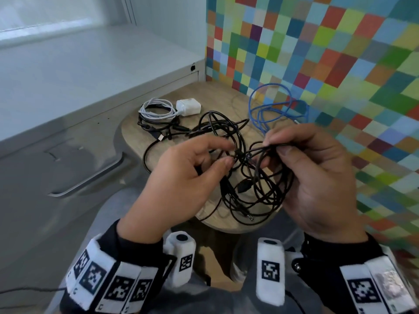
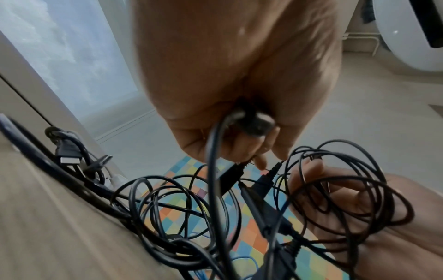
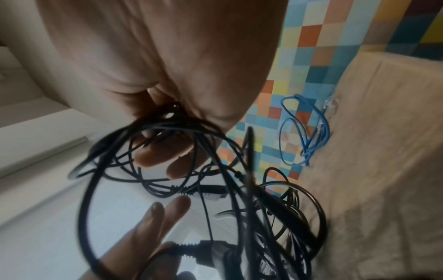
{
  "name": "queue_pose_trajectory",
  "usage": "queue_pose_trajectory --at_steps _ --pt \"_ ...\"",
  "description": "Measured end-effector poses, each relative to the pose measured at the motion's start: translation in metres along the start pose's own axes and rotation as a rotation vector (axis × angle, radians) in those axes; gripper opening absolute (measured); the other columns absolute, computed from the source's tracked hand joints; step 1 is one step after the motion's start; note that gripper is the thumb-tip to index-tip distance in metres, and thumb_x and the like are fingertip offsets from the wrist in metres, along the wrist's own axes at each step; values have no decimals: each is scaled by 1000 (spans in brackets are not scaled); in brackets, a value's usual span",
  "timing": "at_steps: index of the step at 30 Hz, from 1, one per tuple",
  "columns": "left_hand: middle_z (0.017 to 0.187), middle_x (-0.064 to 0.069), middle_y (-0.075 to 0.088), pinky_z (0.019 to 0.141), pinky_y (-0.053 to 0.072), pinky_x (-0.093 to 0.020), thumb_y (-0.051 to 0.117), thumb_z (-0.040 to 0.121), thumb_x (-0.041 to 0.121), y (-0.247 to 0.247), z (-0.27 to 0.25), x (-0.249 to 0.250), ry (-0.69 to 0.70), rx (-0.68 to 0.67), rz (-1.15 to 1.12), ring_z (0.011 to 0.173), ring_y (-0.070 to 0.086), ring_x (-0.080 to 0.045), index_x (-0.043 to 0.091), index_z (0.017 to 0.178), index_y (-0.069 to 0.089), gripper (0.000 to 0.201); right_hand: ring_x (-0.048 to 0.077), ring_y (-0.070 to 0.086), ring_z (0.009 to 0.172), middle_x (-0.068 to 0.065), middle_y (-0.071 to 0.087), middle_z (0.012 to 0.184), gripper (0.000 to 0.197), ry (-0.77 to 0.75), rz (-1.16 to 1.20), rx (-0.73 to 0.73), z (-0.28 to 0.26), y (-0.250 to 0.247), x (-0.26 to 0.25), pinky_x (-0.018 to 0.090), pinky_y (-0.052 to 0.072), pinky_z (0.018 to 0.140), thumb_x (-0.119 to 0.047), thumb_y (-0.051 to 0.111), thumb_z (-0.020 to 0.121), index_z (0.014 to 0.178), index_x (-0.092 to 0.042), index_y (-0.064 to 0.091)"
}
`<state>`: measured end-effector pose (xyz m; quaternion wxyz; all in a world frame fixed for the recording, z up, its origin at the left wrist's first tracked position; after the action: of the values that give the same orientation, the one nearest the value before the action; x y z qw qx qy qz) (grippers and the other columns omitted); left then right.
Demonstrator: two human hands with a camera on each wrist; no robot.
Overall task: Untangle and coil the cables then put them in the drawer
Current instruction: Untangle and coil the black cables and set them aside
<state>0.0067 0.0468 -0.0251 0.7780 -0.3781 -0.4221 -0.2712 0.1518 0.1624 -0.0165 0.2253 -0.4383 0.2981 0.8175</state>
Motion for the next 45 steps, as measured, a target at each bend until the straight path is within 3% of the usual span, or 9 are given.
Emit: queue_pose_trajectory --at_steps 3,7,13,20,28,32,37,42,45 --pt "50 10 46 49 34 -15 68 97 22 -10 2 -2 17 114 -13 44 37 -3 28 88 67 11 26 62 76 7 67 88 30 23 -2 53 1 -8 1 40 53 74 6 52 92 87 -15 72" --pt "53 3 41 50 33 -25 70 97 23 -31 5 -12 -11 215 -113 47 35 -15 27 99 70 5 26 59 72 10 64 86 32 69 19 157 3 -21 3 40 50 70 6 47 90 83 -14 71" --pt "56 10 43 53 37 -23 75 88 38 -2 -2 -10 -86 -87 45 50 38 -4 41 123 69 35 24 57 71 8 63 86 37 101 98 92 4 -12 4 40 47 71 5 44 89 79 -17 71" --pt "50 10 46 52 43 -29 67 96 30 8 0 -22 -168 -153 179 45 42 -4 33 80 65 17 19 61 65 7 63 85 43 117 130 59 3 -7 0 33 57 66 9 39 94 78 -17 70" --pt "87 19 57 65 43 -21 73 92 24 1 1 -24 -170 -100 161 66 56 4 48 123 65 40 23 50 62 9 62 85 25 126 239 95 5 -7 0 37 56 64 1 49 88 80 -15 67" --pt "101 19 61 65 47 -27 73 87 42 11 -1 -25 -200 -65 130 67 56 4 47 117 55 36 19 54 61 9 62 85 19 118 278 46 3 -1 -1 36 56 64 -4 52 84 80 -15 67" --pt "70 23 65 52 47 -23 65 94 42 19 -3 -23 -223 -156 133 52 59 1 38 92 65 5 22 52 62 10 61 85 18 79 277 49 3 -2 -5 35 54 64 -3 51 82 81 -13 66" --pt "61 -10 55 44 36 -27 51 107 25 -8 4 -17 -141 112 -126 46 46 -15 20 76 60 33 24 56 72 9 63 91 39 34 155 226 9 -32 -4 33 48 67 9 39 94 81 -14 68" --pt "59 -5 50 41 36 -27 43 110 21 -21 6 -17 -157 314 -300 44 46 -17 14 79 55 35 22 60 74 7 65 90 38 41 154 319 13 -47 2 30 54 70 10 40 99 85 -11 67"
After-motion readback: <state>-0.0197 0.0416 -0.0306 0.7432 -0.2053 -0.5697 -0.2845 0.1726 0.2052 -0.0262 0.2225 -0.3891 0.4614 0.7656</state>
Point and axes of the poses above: each hand's wrist, its own z-axis towards the middle knuckle, its own y-axis out of the palm, x = y × z, the point moved 5 cm from there along z, towards the middle knuckle
